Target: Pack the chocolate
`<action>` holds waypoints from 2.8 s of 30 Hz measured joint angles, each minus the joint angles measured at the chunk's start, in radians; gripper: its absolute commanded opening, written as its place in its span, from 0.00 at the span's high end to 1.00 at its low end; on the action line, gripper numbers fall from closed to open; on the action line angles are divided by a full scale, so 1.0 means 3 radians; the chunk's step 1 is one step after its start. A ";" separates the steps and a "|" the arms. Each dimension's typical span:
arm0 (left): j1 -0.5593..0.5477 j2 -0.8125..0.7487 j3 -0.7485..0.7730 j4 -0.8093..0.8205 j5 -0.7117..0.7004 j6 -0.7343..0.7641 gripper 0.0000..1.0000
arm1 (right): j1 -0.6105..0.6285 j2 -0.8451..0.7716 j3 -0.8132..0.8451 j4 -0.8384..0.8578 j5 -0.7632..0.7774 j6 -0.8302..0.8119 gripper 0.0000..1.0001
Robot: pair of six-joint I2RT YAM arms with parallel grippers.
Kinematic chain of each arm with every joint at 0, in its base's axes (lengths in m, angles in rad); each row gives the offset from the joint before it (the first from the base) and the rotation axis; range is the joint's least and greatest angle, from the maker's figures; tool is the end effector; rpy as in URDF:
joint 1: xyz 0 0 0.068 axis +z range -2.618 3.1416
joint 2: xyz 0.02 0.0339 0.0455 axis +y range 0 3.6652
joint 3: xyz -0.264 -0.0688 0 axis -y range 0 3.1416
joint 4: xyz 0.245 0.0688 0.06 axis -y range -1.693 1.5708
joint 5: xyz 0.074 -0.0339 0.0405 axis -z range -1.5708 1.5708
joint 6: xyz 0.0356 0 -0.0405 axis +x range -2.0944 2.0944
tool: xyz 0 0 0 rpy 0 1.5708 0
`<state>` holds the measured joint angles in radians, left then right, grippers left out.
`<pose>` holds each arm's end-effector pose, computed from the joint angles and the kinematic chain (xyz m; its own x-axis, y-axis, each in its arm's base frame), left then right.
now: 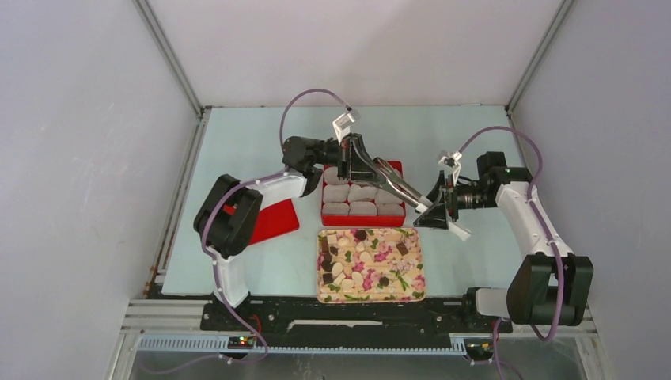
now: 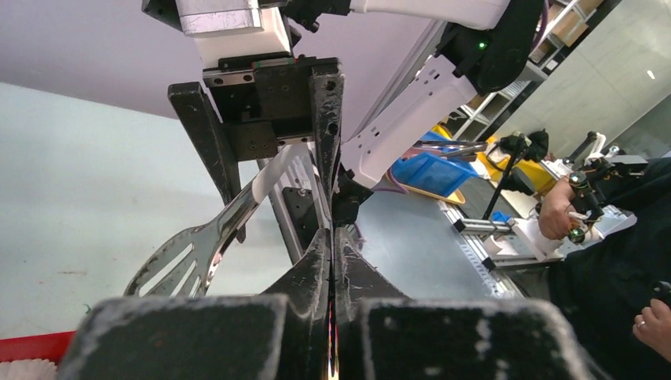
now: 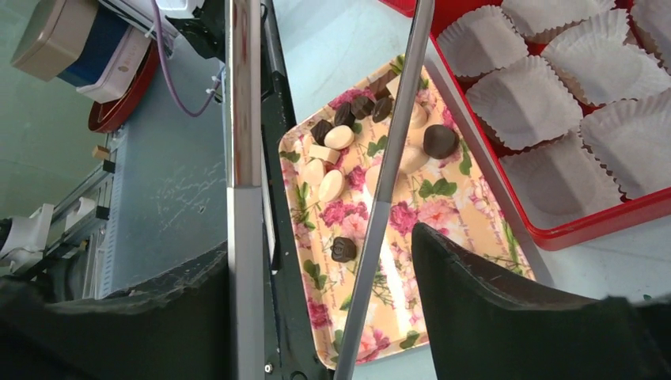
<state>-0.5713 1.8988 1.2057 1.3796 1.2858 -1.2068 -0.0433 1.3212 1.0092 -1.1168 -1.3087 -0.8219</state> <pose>0.3153 -0.2433 0.3063 -0.5357 0.0320 -0.8438 0.7747 -0.3790 -0.5062 0.2194 0.0249 0.2688 -0.5815 -0.1648 -0.7967 -0.8097 0.2117 0.5473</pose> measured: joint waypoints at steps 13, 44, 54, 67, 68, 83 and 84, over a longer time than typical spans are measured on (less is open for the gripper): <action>0.0000 0.0000 -0.0001 0.0258 -0.0128 -0.0257 1.00 | -0.0046 -0.0092 0.0000 0.0261 -0.0131 0.0399 0.24; -0.0036 0.0167 -0.0003 0.0289 -0.0258 -0.0289 0.68 | -0.0095 -0.0028 -0.0008 0.0582 -0.0448 0.0909 0.65; 0.0163 0.0027 -0.0328 -0.0397 -0.0237 0.0332 0.22 | -0.0098 -0.0029 -0.0010 0.0851 0.0371 0.1068 0.72; 0.0378 -0.1211 0.0249 -0.5014 -0.2380 0.4419 0.14 | 0.0018 -0.0155 0.0202 0.0988 0.2569 0.0931 0.69; 0.0378 -0.1273 0.0245 -0.5165 -0.2599 0.4621 0.12 | 0.0032 -0.0168 0.0238 0.0958 0.2772 0.0847 0.68; 0.0643 -0.1506 -0.0134 -0.5797 -0.4508 0.5239 0.09 | 0.0823 -0.0423 0.0834 -0.0210 0.3197 -0.0149 0.52; 0.0690 -0.1549 -0.0167 -0.5820 -0.4505 0.5211 0.09 | 0.0951 -0.0449 0.0834 -0.0277 0.3169 -0.0153 0.52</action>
<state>-0.3641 1.4342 1.1557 -0.3664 -0.0658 0.3565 0.2420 1.1866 1.2594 -1.1999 -0.3580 -0.8677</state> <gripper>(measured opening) 0.915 0.471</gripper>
